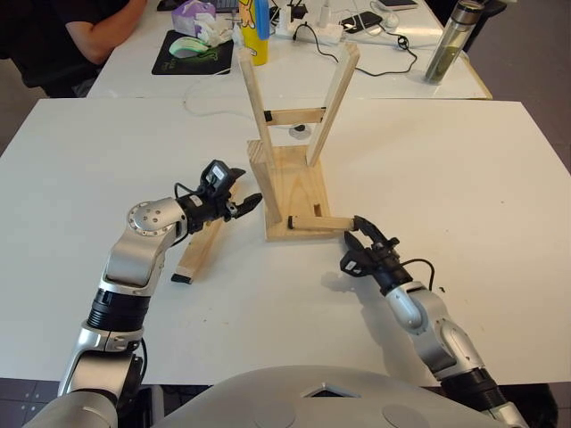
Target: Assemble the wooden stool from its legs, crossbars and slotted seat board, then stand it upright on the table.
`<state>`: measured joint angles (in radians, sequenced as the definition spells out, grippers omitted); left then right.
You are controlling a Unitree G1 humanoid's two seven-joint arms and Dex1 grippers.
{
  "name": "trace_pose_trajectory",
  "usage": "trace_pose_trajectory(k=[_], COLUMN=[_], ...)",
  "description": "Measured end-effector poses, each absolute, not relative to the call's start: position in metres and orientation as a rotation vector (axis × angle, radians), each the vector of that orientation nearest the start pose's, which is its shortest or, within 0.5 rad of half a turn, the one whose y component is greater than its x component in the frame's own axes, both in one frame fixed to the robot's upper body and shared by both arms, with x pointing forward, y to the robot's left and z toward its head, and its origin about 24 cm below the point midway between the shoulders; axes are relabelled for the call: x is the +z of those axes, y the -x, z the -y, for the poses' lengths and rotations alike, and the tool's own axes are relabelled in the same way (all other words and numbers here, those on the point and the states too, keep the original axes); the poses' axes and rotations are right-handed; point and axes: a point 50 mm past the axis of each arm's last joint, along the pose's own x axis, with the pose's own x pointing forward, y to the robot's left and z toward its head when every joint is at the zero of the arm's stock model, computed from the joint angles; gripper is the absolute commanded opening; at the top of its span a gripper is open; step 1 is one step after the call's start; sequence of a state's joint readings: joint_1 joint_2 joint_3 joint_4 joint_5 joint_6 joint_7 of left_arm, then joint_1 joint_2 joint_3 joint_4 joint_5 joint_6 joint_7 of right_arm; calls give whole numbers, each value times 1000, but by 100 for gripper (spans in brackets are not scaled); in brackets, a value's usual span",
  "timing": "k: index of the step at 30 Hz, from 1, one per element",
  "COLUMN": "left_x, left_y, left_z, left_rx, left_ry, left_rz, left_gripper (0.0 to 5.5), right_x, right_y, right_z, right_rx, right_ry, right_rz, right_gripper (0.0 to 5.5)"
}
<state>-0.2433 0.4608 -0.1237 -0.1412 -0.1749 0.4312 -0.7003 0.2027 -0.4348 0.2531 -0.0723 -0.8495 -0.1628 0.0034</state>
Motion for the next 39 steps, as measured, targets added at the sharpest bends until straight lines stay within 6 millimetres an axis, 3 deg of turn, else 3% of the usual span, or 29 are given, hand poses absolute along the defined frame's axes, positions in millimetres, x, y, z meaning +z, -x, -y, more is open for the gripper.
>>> trace_pose_trajectory(k=[3,13,22,25,30,35,39], left_x=[95,95,94,94,90,86,88], left_y=[-276,-276,-276,-274,-266,-261,-257], left_z=[-157,-157,-158,-160,-163,-159,-153], left_rx=[-822,-822,-813,-790,-736,-698,-673], left_ry=[-282,-282,-280,-277,-260,-231,-210], left_rz=[-203,-204,-205,-198,-196,-187,-164], left_gripper=[335,335,335,335,335,335,335], right_x=[15,16,26,44,97,152,181], right_y=[-200,-203,-205,-214,-256,-302,-322], right_z=[162,156,157,161,176,176,170], right_rx=[428,440,526,686,914,1165,1355], right_ry=[1207,1200,1174,1084,973,887,803], right_rz=[75,94,53,-23,-149,-313,-521], right_gripper=[202,44,43,43,43,43,43])
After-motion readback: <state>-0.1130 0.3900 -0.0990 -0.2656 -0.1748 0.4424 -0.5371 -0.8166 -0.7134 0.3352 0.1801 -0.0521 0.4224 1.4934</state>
